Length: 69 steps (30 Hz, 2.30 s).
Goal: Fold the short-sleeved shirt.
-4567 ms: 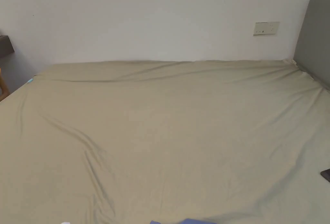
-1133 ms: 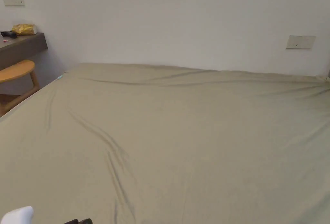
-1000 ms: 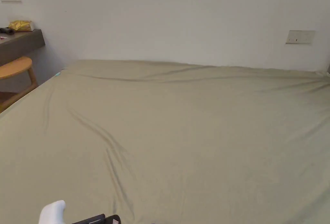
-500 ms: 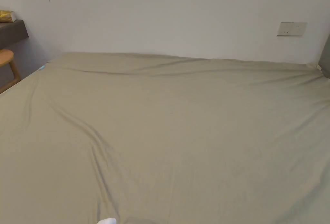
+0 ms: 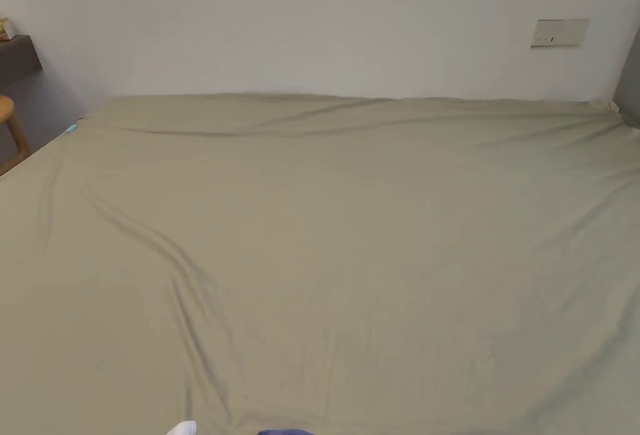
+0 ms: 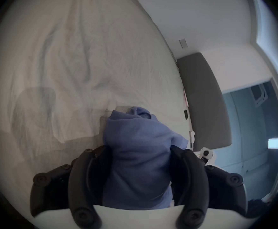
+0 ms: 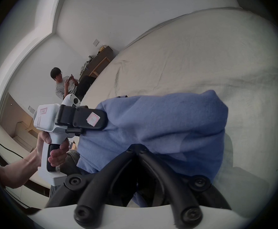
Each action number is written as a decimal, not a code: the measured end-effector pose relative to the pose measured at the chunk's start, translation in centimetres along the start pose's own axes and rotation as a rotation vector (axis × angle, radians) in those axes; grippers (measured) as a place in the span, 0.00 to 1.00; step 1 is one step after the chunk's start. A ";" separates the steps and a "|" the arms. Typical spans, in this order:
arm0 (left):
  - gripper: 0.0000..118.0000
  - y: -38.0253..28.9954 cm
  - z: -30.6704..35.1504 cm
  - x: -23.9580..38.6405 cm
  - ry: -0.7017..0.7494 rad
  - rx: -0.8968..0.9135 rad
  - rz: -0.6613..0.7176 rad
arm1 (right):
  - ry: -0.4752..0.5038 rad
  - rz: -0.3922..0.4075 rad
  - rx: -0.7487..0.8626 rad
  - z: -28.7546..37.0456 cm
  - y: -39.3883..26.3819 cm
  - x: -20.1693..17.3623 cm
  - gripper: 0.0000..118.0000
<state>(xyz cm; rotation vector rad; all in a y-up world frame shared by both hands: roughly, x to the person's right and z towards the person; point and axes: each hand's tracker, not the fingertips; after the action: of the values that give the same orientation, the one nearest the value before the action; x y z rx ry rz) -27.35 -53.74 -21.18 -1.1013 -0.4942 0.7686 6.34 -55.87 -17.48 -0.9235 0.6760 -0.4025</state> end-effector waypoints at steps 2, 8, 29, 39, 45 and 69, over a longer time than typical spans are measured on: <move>0.39 -0.3 0.2 0.8 -0.011 -0.009 0.012 | 0.001 -0.008 -0.003 0.0 0.1 -0.1 0.02; 0.36 1.4 1.0 0.4 -0.005 -0.030 -0.054 | -0.010 -0.016 0.025 1.8 0.8 -0.5 0.02; 0.30 12.2 25.1 -12.0 0.727 0.067 -0.129 | -0.100 0.007 0.265 7.7 5.8 -2.8 0.02; 0.41 11.9 32.3 -15.0 0.897 0.181 0.061 | -0.144 0.053 0.256 8.5 7.1 -3.3 0.02; 0.73 10.4 31.9 -13.1 0.974 0.329 0.129 | -0.136 0.076 0.263 9.4 7.0 -4.4 0.02; 0.86 -3.5 15.7 26.6 0.582 1.024 -0.661 | -0.504 0.451 0.704 25.8 12.0 -15.3 0.08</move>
<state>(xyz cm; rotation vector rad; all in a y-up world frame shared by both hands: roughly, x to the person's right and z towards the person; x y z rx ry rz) -19.98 -24.84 -12.21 -0.1234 0.0780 0.0309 13.34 -24.97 -11.13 -0.1651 0.2237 0.0169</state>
